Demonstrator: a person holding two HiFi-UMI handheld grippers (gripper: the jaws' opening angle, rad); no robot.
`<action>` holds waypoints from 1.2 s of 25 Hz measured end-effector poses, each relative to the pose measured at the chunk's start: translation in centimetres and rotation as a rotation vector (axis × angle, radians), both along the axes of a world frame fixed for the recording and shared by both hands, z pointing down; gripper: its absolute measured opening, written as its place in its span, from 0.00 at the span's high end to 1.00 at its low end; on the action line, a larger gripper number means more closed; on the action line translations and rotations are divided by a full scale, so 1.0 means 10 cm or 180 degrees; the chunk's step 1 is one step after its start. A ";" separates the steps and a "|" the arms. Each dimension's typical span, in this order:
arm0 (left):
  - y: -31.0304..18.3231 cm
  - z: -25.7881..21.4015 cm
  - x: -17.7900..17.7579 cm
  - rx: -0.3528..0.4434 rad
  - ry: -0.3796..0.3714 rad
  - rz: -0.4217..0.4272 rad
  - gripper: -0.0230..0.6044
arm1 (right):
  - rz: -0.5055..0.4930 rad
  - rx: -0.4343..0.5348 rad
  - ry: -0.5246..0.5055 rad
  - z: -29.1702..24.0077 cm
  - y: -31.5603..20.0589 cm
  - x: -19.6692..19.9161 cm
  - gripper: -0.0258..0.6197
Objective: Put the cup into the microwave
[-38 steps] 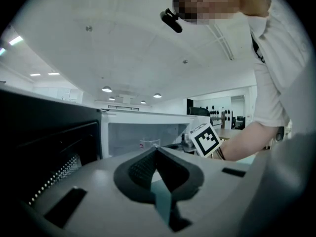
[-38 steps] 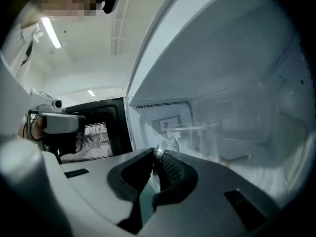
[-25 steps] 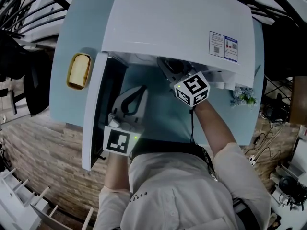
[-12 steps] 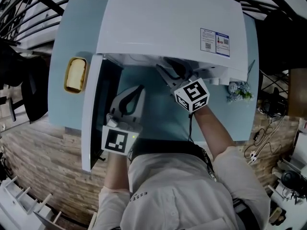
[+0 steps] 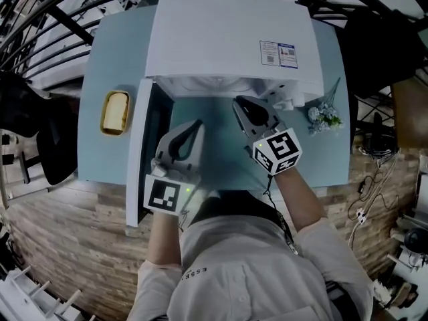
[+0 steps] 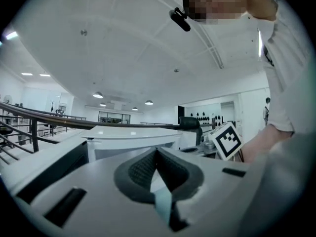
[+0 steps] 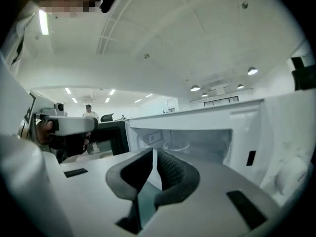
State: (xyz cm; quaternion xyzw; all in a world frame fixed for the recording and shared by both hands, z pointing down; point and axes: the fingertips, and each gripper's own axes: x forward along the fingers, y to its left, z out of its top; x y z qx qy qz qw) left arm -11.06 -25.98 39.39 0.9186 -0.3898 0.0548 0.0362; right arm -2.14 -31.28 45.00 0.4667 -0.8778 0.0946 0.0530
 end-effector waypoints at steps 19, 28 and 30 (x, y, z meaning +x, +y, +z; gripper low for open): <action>0.57 -0.75 -0.39 0.0271 -0.0117 0.0053 0.96 | 0.0106 0.0482 -0.0018 -1.16 1.20 -0.13 0.93; 0.60 -0.89 -0.40 0.0351 -0.0108 0.0080 0.96 | 0.0088 0.0644 0.0098 -1.31 1.31 -0.12 0.94; 0.61 -0.90 -0.40 0.0357 -0.0080 0.0091 0.96 | 0.0081 0.0657 0.0098 -1.33 1.30 -0.12 0.94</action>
